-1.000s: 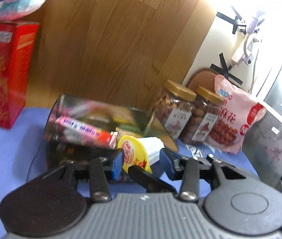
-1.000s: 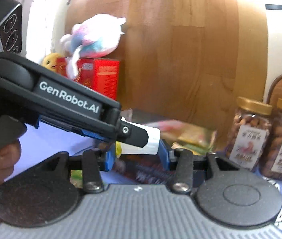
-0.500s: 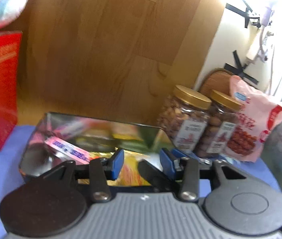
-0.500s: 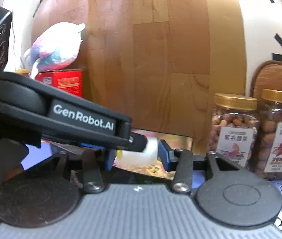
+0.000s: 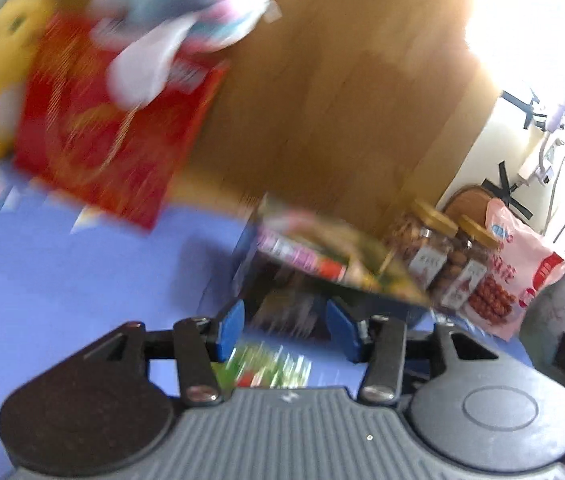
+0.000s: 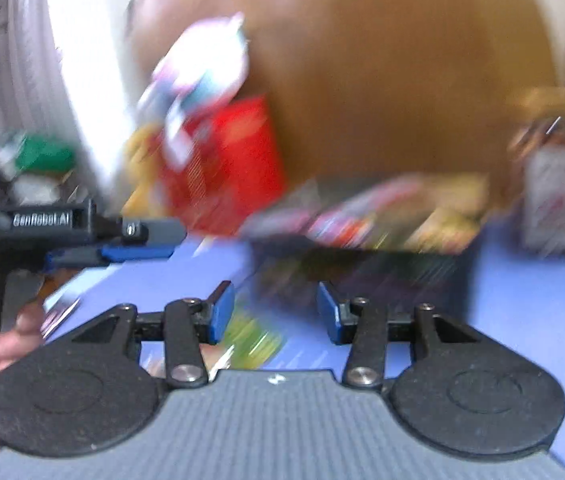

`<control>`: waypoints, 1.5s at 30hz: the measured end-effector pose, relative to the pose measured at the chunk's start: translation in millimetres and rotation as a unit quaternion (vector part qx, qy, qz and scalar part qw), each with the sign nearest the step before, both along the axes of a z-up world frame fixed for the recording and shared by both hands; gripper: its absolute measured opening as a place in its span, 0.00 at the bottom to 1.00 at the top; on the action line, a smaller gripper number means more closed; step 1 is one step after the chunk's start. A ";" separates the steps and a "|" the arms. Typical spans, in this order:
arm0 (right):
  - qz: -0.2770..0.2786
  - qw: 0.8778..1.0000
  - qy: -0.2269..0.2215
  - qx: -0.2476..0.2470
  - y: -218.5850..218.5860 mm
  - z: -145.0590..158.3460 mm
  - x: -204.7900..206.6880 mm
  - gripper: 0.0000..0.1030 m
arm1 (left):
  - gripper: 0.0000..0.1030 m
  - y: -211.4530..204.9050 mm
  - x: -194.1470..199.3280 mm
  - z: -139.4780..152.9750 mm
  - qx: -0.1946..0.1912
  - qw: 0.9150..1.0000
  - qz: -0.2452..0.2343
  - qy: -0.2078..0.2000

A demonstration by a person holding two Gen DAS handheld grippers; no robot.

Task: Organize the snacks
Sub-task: 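Grasp the clear sunflower-seed bag with the left tool, then carry the sunflower-seed bag into the black tin and open the left tool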

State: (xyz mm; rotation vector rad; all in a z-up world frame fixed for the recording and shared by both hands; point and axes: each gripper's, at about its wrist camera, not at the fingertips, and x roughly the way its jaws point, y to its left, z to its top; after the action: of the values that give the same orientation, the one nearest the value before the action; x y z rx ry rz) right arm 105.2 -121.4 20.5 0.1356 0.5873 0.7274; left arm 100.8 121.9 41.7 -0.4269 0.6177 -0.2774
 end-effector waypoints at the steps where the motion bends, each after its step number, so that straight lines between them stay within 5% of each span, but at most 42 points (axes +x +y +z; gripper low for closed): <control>1: 0.020 1.000 0.008 -0.013 8.4 -4.7 -5.1 0.47 | 0.45 7.2 -7.8 -7.3 -0.009 1.000 -0.006 0.015; 5: 0.048 0.995 0.033 -0.076 39.2 -22.9 -16.6 0.49 | 0.46 16.9 -34.2 -29.5 -0.029 0.998 -0.025 0.051; 10: 0.075 0.994 0.049 -0.062 43.9 -23.5 -28.5 0.52 | 0.49 9.0 -48.0 -57.8 -0.056 0.993 -0.056 0.089; 14: 0.084 0.994 0.050 -0.053 43.9 -26.5 -41.4 0.55 | 0.47 6.9 -51.9 -61.7 -0.053 0.994 -0.055 0.077; 17: 0.080 0.995 0.045 -0.050 42.5 -28.2 -49.5 0.59 | 0.34 5.5 -50.8 -63.5 -0.057 0.994 -0.057 0.081; 20: 0.061 0.996 0.023 -0.068 47.5 -26.5 -55.8 0.33 | 0.27 2.8 -51.0 -61.7 -0.054 0.994 -0.053 0.079; 24: 0.039 0.998 -0.004 -0.049 44.4 -14.8 -53.2 0.30 | 0.28 -1.4 -46.1 -41.7 -0.045 0.996 -0.056 0.049; 35: -0.081 0.988 -0.126 -0.022 27.1 30.1 9.9 0.30 | 0.29 -42.9 40.6 31.0 -0.001 0.996 -0.072 -0.058; 45: -0.184 0.973 -0.135 -0.015 -1.7 12.8 79.8 0.30 | 0.30 -91.0 126.5 16.4 0.010 0.997 -0.068 -0.043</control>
State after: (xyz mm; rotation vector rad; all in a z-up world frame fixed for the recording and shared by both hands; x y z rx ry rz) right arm 185.0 -123.1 33.3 0.1118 0.3004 0.3662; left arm 227.2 30.9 58.1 -0.3522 0.5657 -0.4160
